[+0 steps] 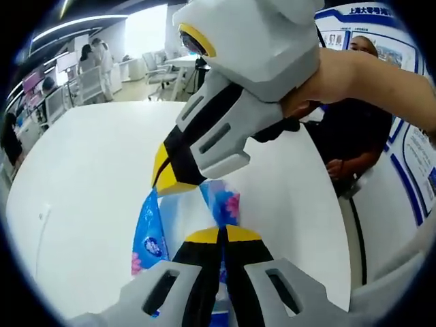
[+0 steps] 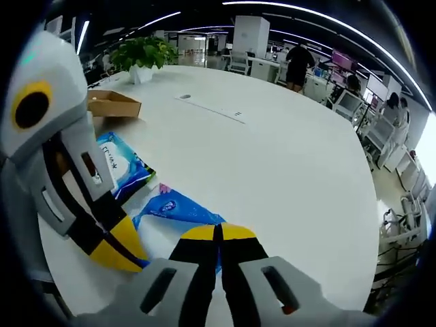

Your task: Operate the shoe box by opening the lid, removing the specified soft item, and placing it in the target area until the item is outside and the box remains undamaged.

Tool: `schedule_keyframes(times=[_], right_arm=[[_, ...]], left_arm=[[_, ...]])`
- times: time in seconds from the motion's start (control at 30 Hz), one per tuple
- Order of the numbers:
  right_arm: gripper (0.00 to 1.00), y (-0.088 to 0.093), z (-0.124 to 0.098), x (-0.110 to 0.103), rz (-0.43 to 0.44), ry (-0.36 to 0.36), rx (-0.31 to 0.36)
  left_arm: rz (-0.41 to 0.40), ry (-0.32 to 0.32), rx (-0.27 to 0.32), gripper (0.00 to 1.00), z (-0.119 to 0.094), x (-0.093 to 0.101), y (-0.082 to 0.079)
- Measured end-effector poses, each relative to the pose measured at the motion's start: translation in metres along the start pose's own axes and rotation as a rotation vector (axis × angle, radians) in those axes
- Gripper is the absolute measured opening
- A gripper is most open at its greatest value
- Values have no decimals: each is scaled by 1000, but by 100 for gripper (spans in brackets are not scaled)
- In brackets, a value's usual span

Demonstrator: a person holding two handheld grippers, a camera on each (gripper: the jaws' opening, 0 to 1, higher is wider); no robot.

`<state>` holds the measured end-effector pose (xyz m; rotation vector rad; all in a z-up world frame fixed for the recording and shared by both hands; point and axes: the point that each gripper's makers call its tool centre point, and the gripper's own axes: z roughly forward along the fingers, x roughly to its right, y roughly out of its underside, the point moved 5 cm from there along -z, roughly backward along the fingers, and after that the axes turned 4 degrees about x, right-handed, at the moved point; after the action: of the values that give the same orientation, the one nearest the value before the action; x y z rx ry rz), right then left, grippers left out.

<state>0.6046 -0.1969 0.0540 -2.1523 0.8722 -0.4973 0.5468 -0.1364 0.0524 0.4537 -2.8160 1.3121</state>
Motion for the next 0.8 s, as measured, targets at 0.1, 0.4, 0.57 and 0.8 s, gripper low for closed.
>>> schedule_keyframes(times=[0.1, 0.4, 0.57, 0.8], right_arm=[[0, 2, -1, -1, -12, -1, -13], [5, 2, -11, -4, -31, 20, -28], [5, 0, -18, -6, -34, 25, -26], [7, -7, -33, -14, -25, 36, -8]], left_arm=[[14, -1, 1, 0, 0, 1, -1], [53, -42, 3, 3, -9, -2, -5], [57, -57, 9, 4, -19, -5, -9], [48, -82, 27, 8, -35, -6, -15]])
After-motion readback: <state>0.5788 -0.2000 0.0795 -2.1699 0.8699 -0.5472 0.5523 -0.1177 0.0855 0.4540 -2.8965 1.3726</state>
